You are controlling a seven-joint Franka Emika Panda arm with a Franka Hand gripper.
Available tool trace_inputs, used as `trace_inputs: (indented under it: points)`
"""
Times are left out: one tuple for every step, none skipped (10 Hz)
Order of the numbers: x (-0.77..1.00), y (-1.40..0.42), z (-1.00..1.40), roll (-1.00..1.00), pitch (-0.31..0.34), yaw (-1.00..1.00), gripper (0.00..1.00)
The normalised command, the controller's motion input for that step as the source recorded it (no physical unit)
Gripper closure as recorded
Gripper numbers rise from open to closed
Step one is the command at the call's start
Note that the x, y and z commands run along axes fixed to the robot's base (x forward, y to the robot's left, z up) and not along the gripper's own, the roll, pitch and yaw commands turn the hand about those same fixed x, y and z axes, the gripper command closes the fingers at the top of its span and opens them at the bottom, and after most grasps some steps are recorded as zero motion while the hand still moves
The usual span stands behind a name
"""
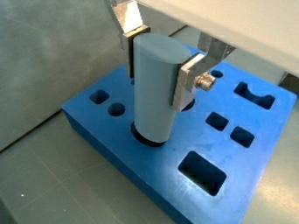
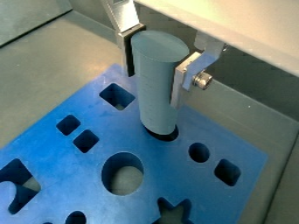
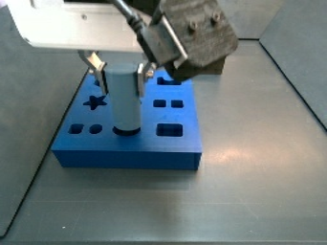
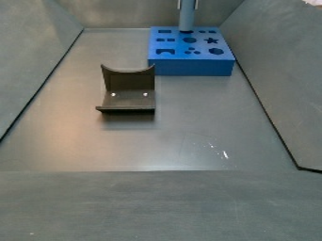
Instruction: Insert the oval object.
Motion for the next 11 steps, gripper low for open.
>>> trace_inputs:
  points:
    - [0.12, -0.01, -0.47, 0.00, -0.133, -0.10, 1.00]
    - [0.12, 0.00, -0.46, 0.03, -0.109, -0.11, 1.00]
    - [0.08, 0.00, -0.44, 0.04, -0.110, -0.08, 1.00]
    - [-0.02, 0.00, -0.39, 0.05, -0.151, -0.08, 1.00]
    - [-0.17, 0.00, -0.23, 0.02, -0.167, 0.00, 1.00]
    - [-0.15, -0.01, -0.22, 0.00, -0.143, 0.00, 1.00]
    - [-0.13, 0.00, -0.21, 0.00, -0.130, 0.00, 1.00]
    - [-0.08, 0.00, -0.22, 0.00, -0.123, 0.00, 1.00]
    - [0.00, 0.00, -0.28, 0.02, -0.119, 0.00, 1.00]
    - [-0.05, 0.00, -0.27, 0.03, -0.131, 0.00, 1.00]
    - [-0.04, 0.00, -0.28, 0.02, -0.140, 0.00, 1.00]
